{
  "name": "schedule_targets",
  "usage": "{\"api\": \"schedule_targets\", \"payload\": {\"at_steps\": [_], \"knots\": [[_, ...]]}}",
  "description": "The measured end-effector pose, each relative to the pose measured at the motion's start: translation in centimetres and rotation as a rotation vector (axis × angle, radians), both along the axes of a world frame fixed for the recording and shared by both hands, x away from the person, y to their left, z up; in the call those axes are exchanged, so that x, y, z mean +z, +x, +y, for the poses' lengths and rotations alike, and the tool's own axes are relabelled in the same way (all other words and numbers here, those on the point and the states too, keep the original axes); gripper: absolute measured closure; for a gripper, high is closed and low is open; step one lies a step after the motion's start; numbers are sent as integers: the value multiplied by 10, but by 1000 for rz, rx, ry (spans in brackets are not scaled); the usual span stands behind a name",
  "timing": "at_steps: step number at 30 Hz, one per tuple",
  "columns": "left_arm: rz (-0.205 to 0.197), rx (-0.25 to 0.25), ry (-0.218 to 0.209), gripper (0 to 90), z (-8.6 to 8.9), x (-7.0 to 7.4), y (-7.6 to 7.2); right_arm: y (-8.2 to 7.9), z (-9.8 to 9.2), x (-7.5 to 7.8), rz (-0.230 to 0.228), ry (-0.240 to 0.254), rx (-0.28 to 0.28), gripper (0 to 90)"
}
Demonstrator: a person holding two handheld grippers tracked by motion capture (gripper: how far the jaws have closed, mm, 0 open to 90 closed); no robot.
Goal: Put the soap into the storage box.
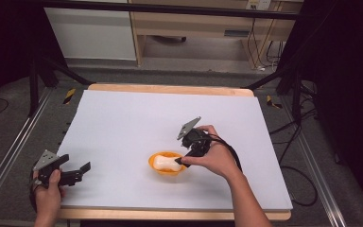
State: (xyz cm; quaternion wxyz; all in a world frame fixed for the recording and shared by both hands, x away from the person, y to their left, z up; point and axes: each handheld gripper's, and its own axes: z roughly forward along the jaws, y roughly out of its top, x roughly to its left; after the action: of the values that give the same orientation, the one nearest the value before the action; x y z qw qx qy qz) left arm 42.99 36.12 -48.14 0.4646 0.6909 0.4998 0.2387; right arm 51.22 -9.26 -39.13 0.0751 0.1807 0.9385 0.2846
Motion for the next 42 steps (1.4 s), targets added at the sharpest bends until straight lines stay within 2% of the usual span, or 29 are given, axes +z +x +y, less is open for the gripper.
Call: {"api": "schedule_targets", "payload": {"at_steps": [5,13,21,37,42], "knots": [[0,1,0,0,0,0,0,2,-20,-6,1,37,-80,152],[0,1,0,0,0,0,0,3,-44,-13,1,64,-170,102],[1,0,1,0,0,0,0,1,-62,-20,13,66,-226,33],[3,1,4,0,-1,0,0,-8,-106,-33,6,98,-337,12],[3,1,6,0,-1,0,0,-11,-120,-34,-5,102,-355,13]]}}
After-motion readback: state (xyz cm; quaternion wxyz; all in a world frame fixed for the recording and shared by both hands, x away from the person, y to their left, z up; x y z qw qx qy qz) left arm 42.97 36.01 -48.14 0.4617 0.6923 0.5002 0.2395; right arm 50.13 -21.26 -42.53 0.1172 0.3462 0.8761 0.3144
